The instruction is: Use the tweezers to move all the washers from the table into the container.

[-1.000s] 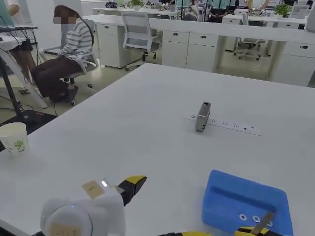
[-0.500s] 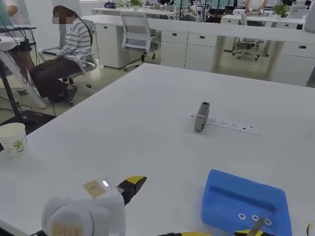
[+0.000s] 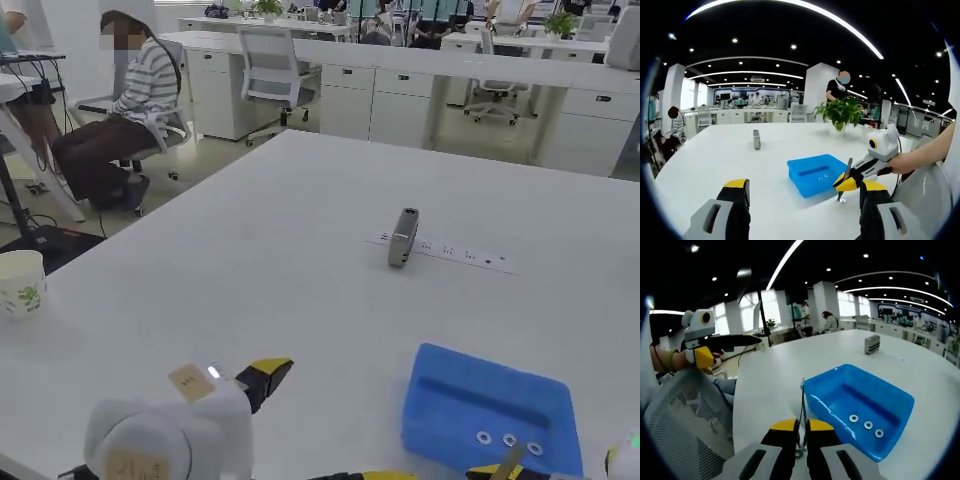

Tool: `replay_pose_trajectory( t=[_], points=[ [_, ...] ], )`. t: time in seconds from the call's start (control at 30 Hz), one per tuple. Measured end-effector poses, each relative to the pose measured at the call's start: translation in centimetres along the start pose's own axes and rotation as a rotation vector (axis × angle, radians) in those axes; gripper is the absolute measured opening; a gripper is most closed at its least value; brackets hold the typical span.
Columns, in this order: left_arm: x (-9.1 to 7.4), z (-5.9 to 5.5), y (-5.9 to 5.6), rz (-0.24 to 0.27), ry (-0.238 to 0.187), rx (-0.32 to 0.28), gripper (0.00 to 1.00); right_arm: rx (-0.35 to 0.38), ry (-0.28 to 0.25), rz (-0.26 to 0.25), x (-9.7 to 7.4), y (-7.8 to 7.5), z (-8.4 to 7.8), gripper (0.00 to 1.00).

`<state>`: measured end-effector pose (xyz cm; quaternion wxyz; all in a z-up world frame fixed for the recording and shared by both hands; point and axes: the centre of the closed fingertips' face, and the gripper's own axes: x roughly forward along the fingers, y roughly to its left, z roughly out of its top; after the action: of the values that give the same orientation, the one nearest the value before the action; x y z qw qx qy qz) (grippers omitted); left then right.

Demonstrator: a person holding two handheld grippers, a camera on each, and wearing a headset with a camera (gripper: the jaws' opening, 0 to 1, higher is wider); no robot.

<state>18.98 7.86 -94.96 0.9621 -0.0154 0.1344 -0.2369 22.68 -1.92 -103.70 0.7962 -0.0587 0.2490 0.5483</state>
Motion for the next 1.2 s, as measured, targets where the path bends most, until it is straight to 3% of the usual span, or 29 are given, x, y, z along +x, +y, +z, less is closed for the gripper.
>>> replay_pose_trajectory(
  t=[0.07,0.2,0.43,0.8,1.2],
  points=[
    [0.0,0.1,0.0,0.0,-0.004,-0.002,0.93,0.046,-0.002,0.006,0.1,-0.2,0.1,0.03],
    [0.0,0.1,0.0,0.0,-0.004,0.0,0.93,0.034,-0.006,0.012,0.3,0.1,0.3,0.03],
    [-0.1,0.2,0.1,0.003,-0.012,-0.006,0.92,0.077,-0.074,0.014,-0.3,0.0,2.2,0.03],
    [-0.1,0.3,0.0,0.002,-0.013,-0.003,0.92,0.12,-0.158,0.063,-2.0,0.2,4.6,0.03],
    [-0.1,0.2,0.0,0.003,-0.01,0.003,0.92,0.218,-0.257,0.106,-2.4,-1.2,7.8,0.03]
  ],
)
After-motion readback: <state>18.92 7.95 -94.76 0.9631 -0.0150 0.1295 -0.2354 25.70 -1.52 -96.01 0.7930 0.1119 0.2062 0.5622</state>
